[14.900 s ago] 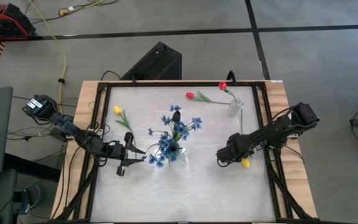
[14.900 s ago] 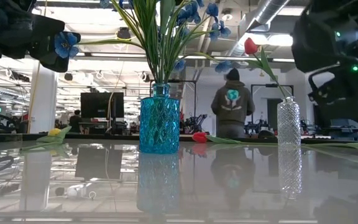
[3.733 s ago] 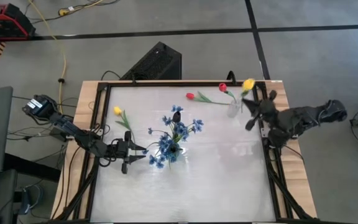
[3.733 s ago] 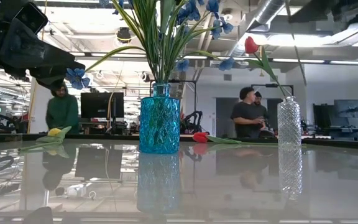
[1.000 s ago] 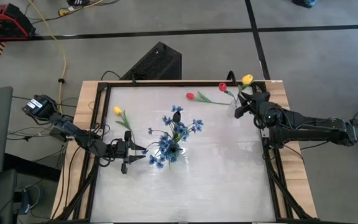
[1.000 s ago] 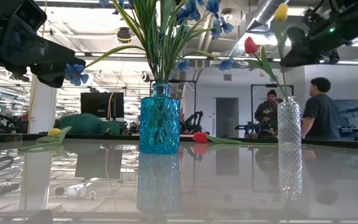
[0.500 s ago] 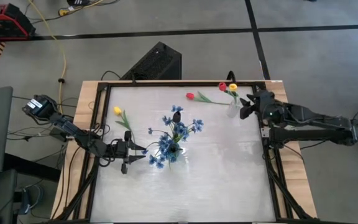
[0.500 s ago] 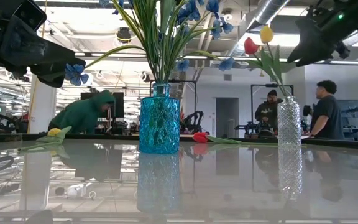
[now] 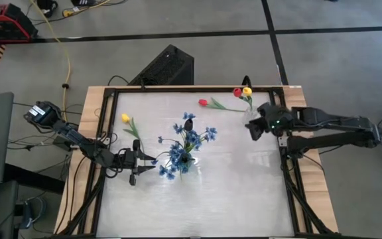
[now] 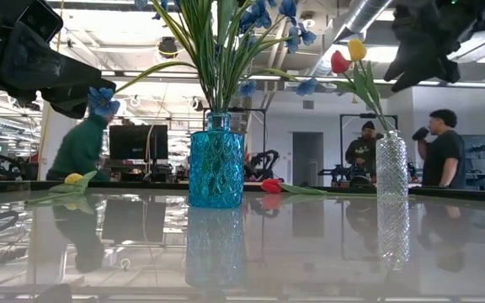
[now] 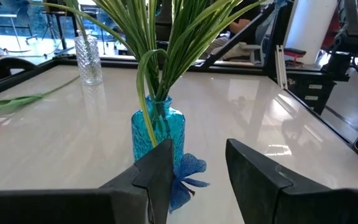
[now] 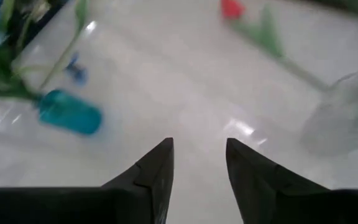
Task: Sort flowers into vase by color
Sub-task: Put the red tulip into the transparent vase
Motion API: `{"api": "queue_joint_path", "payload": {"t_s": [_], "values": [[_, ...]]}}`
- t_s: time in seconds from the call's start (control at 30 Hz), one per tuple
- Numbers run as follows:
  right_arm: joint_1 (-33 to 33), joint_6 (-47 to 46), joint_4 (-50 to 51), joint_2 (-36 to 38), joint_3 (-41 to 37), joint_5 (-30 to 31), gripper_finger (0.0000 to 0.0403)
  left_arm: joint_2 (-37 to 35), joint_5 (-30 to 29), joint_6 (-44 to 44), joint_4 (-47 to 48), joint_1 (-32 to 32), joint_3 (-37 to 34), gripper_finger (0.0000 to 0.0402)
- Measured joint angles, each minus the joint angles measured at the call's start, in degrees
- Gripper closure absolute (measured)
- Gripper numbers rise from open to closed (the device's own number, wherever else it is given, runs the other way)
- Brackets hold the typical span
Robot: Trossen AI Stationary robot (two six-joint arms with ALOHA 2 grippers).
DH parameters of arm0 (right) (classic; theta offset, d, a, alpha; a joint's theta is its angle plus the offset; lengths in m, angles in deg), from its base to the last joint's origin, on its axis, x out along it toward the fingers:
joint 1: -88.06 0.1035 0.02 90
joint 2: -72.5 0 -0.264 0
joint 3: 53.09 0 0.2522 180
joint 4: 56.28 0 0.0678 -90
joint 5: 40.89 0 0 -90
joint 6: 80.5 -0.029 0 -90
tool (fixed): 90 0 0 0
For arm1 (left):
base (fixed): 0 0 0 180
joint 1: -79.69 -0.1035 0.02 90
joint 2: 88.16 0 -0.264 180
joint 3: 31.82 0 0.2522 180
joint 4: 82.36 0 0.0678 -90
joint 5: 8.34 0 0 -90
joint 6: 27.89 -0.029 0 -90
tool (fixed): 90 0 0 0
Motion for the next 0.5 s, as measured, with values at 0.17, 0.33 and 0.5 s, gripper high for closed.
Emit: {"api": "queue_joint_path", "payload": {"t_s": [0.17,0.33,0.5], "values": [[3.17,-3.51,-0.10,-3.13,0.23,-6.77,0.0240,0.00,1.30,0.05,-0.02,0.01,0.00,0.0265],[5.61,-4.96,-0.09,-3.18,0.23,-8.13,0.0244,0.00,1.36,-0.01,-0.02,0.00,0.00,0.0265],[4.43,-5.00,-0.27,0.04,0.23,-7.72,0.0251,0.00,1.39,0.00,0.02,-0.01,0.00,0.0265]]}}
